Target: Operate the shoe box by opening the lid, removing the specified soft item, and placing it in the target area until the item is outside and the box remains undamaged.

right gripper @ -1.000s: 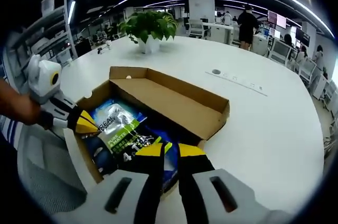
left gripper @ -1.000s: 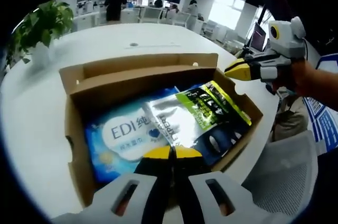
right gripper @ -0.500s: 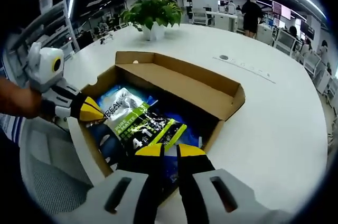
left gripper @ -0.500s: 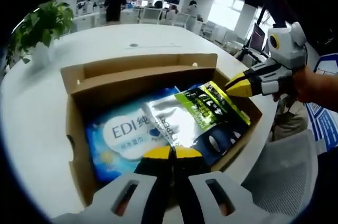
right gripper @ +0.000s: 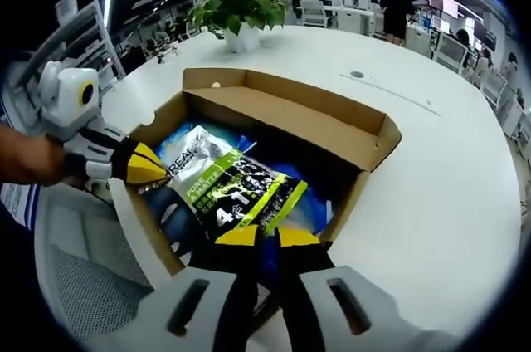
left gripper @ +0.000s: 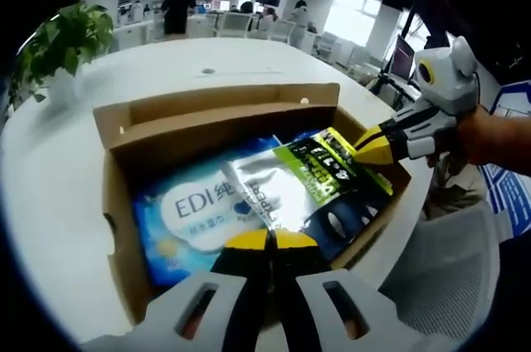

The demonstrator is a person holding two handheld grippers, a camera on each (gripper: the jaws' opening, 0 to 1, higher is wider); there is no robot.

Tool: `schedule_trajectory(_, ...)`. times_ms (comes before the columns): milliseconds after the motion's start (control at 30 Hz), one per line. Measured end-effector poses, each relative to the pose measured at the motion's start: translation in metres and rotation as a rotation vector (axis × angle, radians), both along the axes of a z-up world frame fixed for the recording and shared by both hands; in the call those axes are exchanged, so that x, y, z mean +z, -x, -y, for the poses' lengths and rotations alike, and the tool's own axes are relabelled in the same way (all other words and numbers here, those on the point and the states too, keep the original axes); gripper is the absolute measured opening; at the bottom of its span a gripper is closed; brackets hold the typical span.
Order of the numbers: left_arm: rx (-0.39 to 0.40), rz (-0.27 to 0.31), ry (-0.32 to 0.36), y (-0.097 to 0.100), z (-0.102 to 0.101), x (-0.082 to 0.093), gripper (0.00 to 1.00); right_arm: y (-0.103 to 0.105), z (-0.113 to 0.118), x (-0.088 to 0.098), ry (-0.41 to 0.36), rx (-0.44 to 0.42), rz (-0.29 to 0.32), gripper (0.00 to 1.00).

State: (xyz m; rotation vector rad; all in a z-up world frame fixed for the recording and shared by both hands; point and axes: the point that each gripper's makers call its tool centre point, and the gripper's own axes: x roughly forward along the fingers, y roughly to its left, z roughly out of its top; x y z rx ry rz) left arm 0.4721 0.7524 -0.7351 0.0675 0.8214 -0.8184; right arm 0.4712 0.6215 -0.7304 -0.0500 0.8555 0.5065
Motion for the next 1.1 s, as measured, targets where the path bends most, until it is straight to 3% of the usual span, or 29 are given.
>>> schedule_trajectory(700,-0.028,-0.006,0.006,0.001,0.001,0.001,0.0,0.0,-0.009,-0.008,-0.004,0.004,-0.02,0.0)
schedule_trajectory(1100,-0.024,0.014,0.03,-0.004,-0.002,0.019,0.0,-0.004,-0.011,0.01,-0.011,-0.021,-0.009,0.0)
